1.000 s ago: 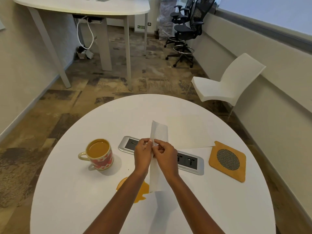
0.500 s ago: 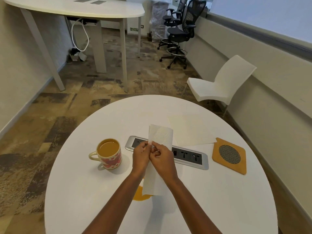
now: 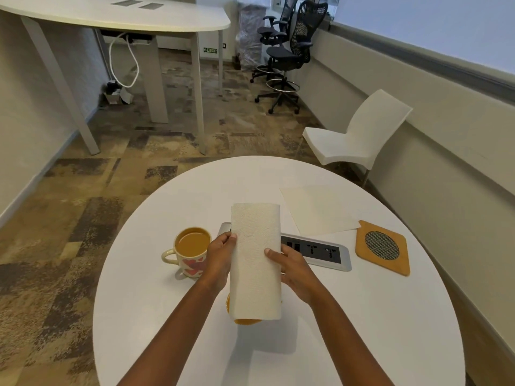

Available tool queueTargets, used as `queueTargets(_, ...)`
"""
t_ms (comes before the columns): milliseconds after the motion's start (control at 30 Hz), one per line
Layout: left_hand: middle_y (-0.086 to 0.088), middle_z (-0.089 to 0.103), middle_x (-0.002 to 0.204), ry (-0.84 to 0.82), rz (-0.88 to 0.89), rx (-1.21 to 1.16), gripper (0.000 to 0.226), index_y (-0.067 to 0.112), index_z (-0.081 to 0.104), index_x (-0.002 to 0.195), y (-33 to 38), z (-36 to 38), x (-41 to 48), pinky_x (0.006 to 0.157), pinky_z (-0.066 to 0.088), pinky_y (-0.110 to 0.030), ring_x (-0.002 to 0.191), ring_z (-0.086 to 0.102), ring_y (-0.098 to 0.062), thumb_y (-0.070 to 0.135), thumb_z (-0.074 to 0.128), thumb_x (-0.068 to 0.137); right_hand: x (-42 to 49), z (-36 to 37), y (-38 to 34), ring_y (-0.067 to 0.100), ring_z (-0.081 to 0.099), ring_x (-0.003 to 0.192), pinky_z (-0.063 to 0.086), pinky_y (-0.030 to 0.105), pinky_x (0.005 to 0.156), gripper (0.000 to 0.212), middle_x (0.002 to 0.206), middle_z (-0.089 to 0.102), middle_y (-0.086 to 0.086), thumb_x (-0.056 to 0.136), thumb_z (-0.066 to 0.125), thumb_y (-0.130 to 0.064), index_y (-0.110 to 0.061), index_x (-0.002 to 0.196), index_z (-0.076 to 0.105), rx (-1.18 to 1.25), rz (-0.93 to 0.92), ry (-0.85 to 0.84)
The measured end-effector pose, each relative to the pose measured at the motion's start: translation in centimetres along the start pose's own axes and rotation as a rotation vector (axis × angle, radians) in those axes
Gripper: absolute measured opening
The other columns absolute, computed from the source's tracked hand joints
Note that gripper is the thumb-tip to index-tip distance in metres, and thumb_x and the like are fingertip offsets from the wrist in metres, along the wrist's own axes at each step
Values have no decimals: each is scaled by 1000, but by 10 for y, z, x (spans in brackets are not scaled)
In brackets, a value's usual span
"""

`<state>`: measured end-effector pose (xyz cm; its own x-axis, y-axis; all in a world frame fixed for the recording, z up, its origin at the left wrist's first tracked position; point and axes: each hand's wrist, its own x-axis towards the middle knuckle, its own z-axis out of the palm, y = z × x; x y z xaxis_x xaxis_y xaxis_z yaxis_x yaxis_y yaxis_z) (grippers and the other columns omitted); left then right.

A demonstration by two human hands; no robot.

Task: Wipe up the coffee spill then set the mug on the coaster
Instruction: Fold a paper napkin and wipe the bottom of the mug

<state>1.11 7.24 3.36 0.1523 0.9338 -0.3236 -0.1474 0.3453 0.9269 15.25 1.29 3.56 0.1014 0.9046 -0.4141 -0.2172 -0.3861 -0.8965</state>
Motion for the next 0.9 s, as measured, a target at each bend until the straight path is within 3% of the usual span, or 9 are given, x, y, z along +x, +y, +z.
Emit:
queueTargets(167,-5,63,97,-81,-49,2,15,17,60,90,1,-13,0,74,51,-28,86,59,-19,17,45,94,3,10,10,20,66,93,58,27,74,31,109,66,9,85,60,-4,-5,115,56,120,-44,56)
queueTargets(300,-9,59,114,-167,-105,93,29,8,52,119,0,-23,-4,84,51,-38,102,57,-27,14,51,90,3,19,10,21,66,86,57,31,75,27,101,67,8,83,60,-1,-4,110,58,105,-88,100)
queueTargets(500,-12,59,117,-225,-115,191,32,7,49,121,-1,-32,-3,94,47,-48,108,56,-32,9,51,89,3,21,8,22,65,89,55,36,80,30,106,66,11,84,59,1,-5,113,56,64,-98,107)
queueTargets(567,-11,61,112,-240,-99,175,29,9,52,118,-3,-35,-1,91,50,-45,104,58,-30,6,51,89,2,17,7,21,65,87,55,35,80,31,99,67,6,84,56,6,-11,110,56,35,-79,98)
queueTargets(667,-8,64,97,-274,-89,83,23,9,57,107,-4,-41,1,73,55,-28,88,61,-22,-2,49,88,-1,11,7,20,64,82,57,28,71,31,90,67,5,84,51,12,-13,98,60,44,-62,99)
queueTargets(733,-6,64,87,-289,-84,76,25,9,63,90,-3,-43,0,60,55,-17,80,60,-18,-8,45,88,-3,10,6,16,62,74,57,20,62,28,83,65,5,85,47,13,-10,88,62,35,-48,109)
queueTargets(833,-7,64,84,-313,-57,175,40,13,64,61,-5,-44,-1,52,50,-15,77,58,-19,-14,44,83,-3,11,7,14,55,64,48,14,50,32,77,61,6,85,43,13,-9,71,61,0,-31,158)
queueTargets(900,-7,61,75,-314,-28,262,45,12,61,54,-6,-45,-2,47,46,-13,69,56,-18,-16,41,82,-4,13,9,14,49,60,43,13,43,36,72,56,4,85,38,13,-11,67,59,6,-23,174)
